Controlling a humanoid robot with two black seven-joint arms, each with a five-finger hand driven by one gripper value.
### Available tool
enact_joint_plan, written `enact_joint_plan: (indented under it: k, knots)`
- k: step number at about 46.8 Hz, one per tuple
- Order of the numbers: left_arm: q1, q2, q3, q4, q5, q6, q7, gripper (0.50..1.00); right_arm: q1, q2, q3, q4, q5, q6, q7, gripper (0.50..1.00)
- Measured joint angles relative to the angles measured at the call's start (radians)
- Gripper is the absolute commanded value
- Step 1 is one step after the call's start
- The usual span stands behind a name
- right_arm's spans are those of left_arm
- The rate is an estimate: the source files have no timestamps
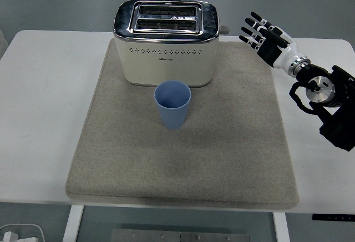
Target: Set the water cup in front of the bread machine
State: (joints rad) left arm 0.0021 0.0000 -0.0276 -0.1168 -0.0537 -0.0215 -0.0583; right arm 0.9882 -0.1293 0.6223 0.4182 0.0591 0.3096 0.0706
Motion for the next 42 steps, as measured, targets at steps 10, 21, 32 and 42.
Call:
enact_joint_plan:
  k: [10,21,32,42]
  knots:
    - [0.000,0.000,0.000,0.000,0.000,0.000,0.000,1.000,0.026,-0.010,-0.001,-0.047,0.080,-0.004,0.003,0.928]
    - [-0.001,0.000,0.000,0.000,0.000,0.000,0.000,1.000,0.034,0.009,-0.004,-0.068,0.065,-0.058,0.071,0.930]
    - [-0.001,0.000,0.000,0.000,0.000,0.000,0.000,1.000,0.031,0.019,-0.006,-0.067,0.065,-0.061,0.110,0.930]
    - [-0.001,0.000,0.000,0.000,0.000,0.000,0.000,1.000,0.029,0.017,-0.006,-0.068,0.065,-0.064,0.118,0.930]
